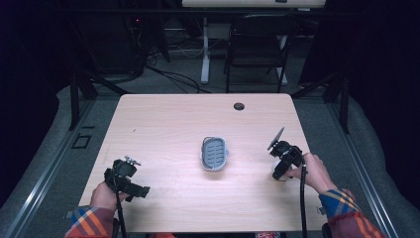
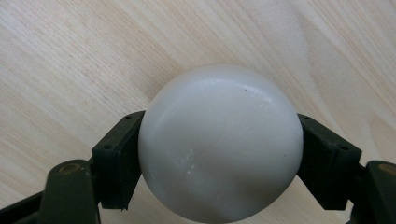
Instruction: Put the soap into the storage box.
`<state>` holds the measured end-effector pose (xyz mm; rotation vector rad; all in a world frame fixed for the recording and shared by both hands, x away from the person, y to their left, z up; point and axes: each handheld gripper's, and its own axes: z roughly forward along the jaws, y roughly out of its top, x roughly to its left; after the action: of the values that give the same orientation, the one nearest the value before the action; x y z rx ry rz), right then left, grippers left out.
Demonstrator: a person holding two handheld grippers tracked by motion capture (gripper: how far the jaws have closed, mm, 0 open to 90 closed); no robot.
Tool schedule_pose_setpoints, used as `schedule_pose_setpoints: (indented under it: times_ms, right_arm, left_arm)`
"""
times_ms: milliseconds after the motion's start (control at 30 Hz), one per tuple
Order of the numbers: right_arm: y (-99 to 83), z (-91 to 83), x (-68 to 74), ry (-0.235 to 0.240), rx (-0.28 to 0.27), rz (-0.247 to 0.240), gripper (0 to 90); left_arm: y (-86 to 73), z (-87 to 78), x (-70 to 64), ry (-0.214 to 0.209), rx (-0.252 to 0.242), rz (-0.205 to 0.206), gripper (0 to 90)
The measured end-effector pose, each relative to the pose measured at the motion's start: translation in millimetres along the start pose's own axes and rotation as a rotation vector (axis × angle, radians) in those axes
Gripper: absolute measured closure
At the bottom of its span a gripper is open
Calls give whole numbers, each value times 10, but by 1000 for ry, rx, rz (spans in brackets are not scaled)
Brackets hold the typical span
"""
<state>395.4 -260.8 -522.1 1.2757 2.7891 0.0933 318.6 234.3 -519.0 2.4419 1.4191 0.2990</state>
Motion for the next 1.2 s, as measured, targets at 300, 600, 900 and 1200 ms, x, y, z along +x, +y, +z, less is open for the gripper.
schedule_pose_setpoints:
  times_ms: [300, 600, 900, 1200]
  right_arm:
    - [80, -29, 20, -5, 22, -32, 244]
    - [191, -63, 78, -3, 9, -58, 244]
    - [213, -69, 95, 8, 0, -56, 244]
    - [240, -70, 109, 5, -16, -58, 244]
  left_arm:
    - [1, 1, 0, 0, 1, 1, 2]
    - [0, 2, 1, -1, 1, 1, 2]
    - [1, 1, 1, -3, 5, 3, 2]
    - [2, 3, -1, -2, 3, 2, 3]
